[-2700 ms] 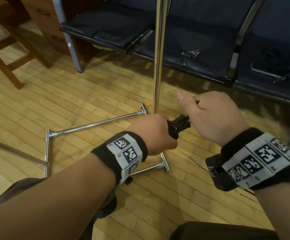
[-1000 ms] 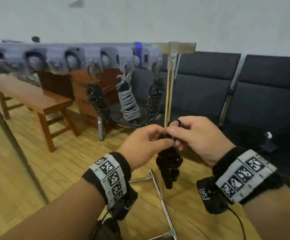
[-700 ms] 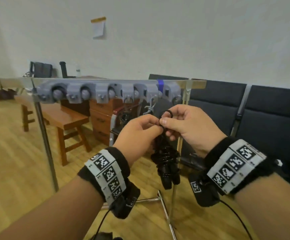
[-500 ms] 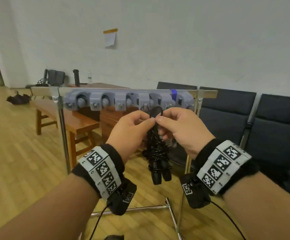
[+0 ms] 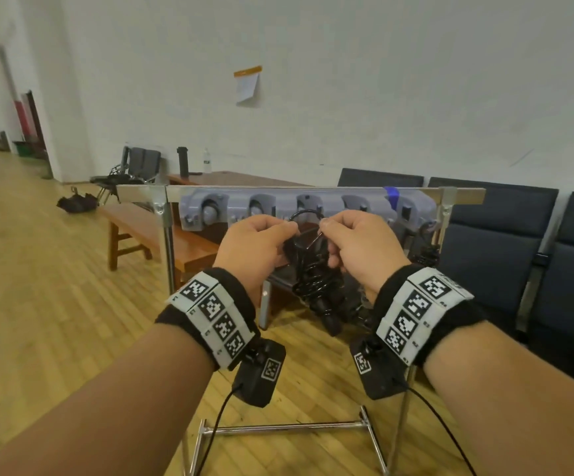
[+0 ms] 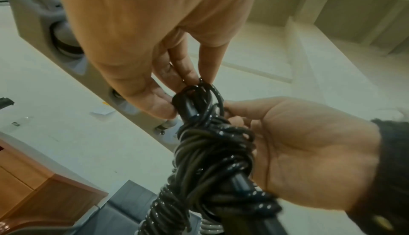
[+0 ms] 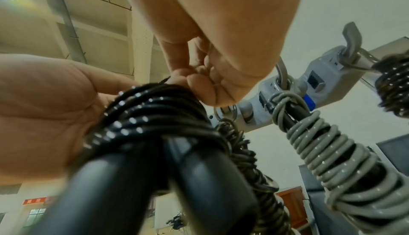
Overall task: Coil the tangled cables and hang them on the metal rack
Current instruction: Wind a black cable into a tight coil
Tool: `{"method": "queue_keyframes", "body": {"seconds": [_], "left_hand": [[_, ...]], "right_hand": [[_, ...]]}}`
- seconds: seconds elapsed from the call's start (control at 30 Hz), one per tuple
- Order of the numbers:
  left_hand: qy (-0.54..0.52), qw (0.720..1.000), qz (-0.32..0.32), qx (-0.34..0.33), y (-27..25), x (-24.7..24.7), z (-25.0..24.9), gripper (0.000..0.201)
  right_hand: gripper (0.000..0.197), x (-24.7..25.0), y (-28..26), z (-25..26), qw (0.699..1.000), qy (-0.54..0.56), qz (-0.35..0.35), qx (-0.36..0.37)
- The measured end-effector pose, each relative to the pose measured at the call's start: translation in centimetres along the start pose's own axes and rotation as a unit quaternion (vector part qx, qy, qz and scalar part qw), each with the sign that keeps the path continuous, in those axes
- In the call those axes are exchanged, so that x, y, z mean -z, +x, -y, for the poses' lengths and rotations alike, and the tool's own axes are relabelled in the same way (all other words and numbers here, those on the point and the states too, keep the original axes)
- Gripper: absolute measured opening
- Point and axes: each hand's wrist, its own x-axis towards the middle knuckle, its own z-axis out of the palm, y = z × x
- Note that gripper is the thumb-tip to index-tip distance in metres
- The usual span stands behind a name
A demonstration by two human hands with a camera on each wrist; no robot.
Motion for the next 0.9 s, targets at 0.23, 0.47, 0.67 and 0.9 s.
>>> {"method": "queue_keyframes", "body": {"seconds": [0.23,0.47,0.67,0.9], "left_hand": [[0.020,0.999,-0.044,0.009,1.6,0.4,0.7,0.019],[0.103,0.993,-0.062,0.001,3.0,1.2,1.7,0.028],[0.195,0.980,-0.049,-0.017,2.5,1.8,3.1,0.026],[0.243,0.969,-0.029,-0.022,1.3,1.8,3.2,0.010]], "right_hand": [[0.043,-1.6,2.1,-0.5,0.999,-0.036,0.000,0.018],[0.044,-3.2,3.7,-1.4,0.997,-0.081,0.002,0.017],[0.042,-4.3,3.5,-2.6,0.981,-0.186,0.017,0.049],[0.020,-4.3,1.8,-2.0,0.984,-0.173,0.042,0.020]]}}
